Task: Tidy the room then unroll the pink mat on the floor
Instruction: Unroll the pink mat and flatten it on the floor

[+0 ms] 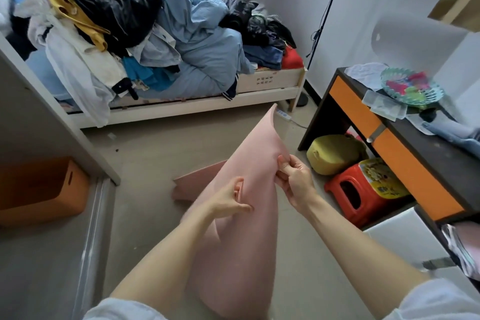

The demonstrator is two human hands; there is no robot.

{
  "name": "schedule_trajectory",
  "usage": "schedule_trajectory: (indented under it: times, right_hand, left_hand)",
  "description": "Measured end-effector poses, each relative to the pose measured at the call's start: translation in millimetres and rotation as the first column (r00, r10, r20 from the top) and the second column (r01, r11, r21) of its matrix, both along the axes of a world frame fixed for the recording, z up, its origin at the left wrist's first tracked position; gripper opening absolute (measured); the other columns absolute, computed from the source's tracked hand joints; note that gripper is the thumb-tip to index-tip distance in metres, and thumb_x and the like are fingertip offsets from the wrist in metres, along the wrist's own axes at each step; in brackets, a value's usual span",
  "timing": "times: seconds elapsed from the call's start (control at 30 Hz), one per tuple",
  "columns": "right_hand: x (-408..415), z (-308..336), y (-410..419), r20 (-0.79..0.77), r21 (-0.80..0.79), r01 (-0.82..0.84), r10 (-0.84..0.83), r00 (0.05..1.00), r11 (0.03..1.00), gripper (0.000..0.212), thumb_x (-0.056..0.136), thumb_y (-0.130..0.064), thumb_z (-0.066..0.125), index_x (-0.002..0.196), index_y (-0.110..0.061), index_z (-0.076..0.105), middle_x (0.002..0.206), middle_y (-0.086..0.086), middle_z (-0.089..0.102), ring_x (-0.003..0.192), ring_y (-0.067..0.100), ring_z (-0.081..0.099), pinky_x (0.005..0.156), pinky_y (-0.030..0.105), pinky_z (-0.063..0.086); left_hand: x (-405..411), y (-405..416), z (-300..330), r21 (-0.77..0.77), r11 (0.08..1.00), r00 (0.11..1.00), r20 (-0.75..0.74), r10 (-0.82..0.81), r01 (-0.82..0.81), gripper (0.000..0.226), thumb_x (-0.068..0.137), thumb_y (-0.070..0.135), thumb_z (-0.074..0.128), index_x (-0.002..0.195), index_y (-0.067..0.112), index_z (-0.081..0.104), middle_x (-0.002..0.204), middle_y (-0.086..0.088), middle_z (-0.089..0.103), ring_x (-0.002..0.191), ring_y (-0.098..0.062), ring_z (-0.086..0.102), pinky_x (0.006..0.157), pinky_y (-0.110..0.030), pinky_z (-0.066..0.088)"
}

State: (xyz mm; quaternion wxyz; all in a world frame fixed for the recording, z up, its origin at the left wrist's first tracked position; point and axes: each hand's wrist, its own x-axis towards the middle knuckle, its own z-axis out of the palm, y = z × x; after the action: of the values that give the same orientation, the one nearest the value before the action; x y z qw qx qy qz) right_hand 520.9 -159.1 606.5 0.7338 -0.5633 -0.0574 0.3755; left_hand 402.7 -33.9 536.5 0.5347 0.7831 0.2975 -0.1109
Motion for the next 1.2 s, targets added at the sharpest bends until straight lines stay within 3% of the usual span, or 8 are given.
schedule_trajectory:
  times: [0.17, 0.37, 0.53, 0.63, 0.73, 0.9, 1.07, 1.2]
  right_hand:
    - [25, -8, -33, 0.487, -0.633, -0.147, 0.538, 0.688, 0.76, 0.019, 0.089, -0.009, 0.054, 0.072, -0.017, 0.055, 0.073, 0.007, 0.052, 0.073, 0.021, 0.049, 0.069, 0.029, 0.04]
    - [36, -4, -62, 0.622, -0.727, -0.06, 0.694, 0.361, 0.683, 0.011, 0.088, 0.0, 0.053, 0.086, -0.004, 0.064, 0.083, -0.007, 0.047, 0.083, 0.019, 0.05, 0.074, 0.029, 0.039]
    - [44, 0, -75, 0.638, -0.726, -0.076, 0.712, 0.293, 0.683, 0.023, 0.084, 0.006, 0.046, 0.093, -0.004, 0.065, 0.099, -0.006, 0.049, 0.097, 0.025, 0.059, 0.084, 0.033, 0.046]
    - [52, -9, -89, 0.653, -0.684, 0.096, 0.549, 0.521, 0.723, 0.032, 0.087, 0.003, 0.044, 0.092, -0.018, 0.068, 0.099, 0.0, 0.054, 0.096, 0.022, 0.057, 0.087, 0.036, 0.046]
    - [64, -18, -102, 0.623, -0.728, 0.253, 0.461, 0.632, 0.637, 0.024, 0.09, -0.001, 0.043, 0.096, -0.008, 0.065, 0.11, 0.011, 0.057, 0.105, 0.028, 0.056, 0.089, 0.036, 0.044]
    - [63, 3, -75, 0.284, -0.948, -0.028, 0.881, 0.38, 0.317, 0.042, 0.084, -0.017, 0.053, 0.127, -0.019, 0.05, 0.136, 0.0, 0.049, 0.132, 0.021, 0.039, 0.114, 0.053, 0.023]
    - [43, 22, -32, 0.505, -0.839, 0.001, 0.778, 0.375, 0.544, 0.016, 0.085, -0.017, 0.058, 0.1, -0.018, 0.064, 0.108, 0.005, 0.067, 0.103, 0.027, 0.059, 0.084, 0.037, 0.047]
    - [33, 21, -30, 0.693, -0.671, 0.019, 0.618, 0.371, 0.741, 0.013, 0.086, -0.008, 0.058, 0.094, -0.004, 0.066, 0.099, 0.014, 0.067, 0.097, 0.029, 0.058, 0.082, 0.038, 0.044]
  left_hand:
    - [30, 6, 8, 0.067, 0.997, 0.994, 0.1, -0.048, 0.042, 0.116, 0.061, 0.035, 0.083, 0.149, 0.024, 0.008, 0.156, 0.002, 0.012, 0.146, -0.017, 0.011, 0.12, -0.037, 0.017]
    - [49, 38, 55, 0.599, 0.781, 0.984, -0.079, -0.158, 0.173, 0.131, 0.063, 0.026, 0.085, 0.144, 0.042, -0.017, 0.155, -0.006, -0.028, 0.146, -0.03, -0.019, 0.119, -0.054, 0.011]
    - [73, 37, 56, 0.745, 0.374, 0.814, -0.386, -0.433, 0.552, 0.07, 0.072, 0.039, 0.073, 0.135, 0.028, 0.042, 0.16, -0.005, 0.003, 0.147, -0.031, -0.014, 0.116, -0.058, 0.009]
    - [61, 43, 41, 0.715, 0.522, 0.881, -0.312, -0.357, 0.465, 0.032, 0.076, 0.039, 0.066, 0.101, 0.019, 0.06, 0.119, 0.0, 0.059, 0.139, -0.022, 0.032, 0.117, -0.049, 0.017]
    - [43, 41, 40, 0.664, 0.698, 0.963, -0.186, -0.193, 0.268, 0.033, 0.073, 0.042, 0.069, 0.064, 0.02, 0.047, 0.073, 0.003, 0.053, 0.084, -0.022, 0.052, 0.074, -0.026, 0.043]
    - [59, 2, 73, 0.706, 0.662, 0.958, -0.084, -0.275, 0.252, 0.026, 0.073, 0.04, 0.073, 0.075, 0.017, 0.061, 0.076, -0.001, 0.06, 0.089, -0.027, 0.058, 0.064, -0.026, 0.033]
    - [70, -6, 109, 0.843, 0.513, 0.924, 0.053, -0.38, 0.163, 0.036, 0.07, 0.045, 0.073, 0.094, 0.019, 0.069, 0.103, 0.004, 0.066, 0.111, -0.016, 0.05, 0.103, -0.03, 0.027]
    - [55, 28, 116, 0.601, 0.799, 0.965, 0.216, -0.148, -0.012, 0.064, 0.055, 0.039, 0.084, 0.109, 0.019, 0.055, 0.121, -0.001, 0.048, 0.119, -0.022, 0.04, 0.106, -0.043, 0.034]
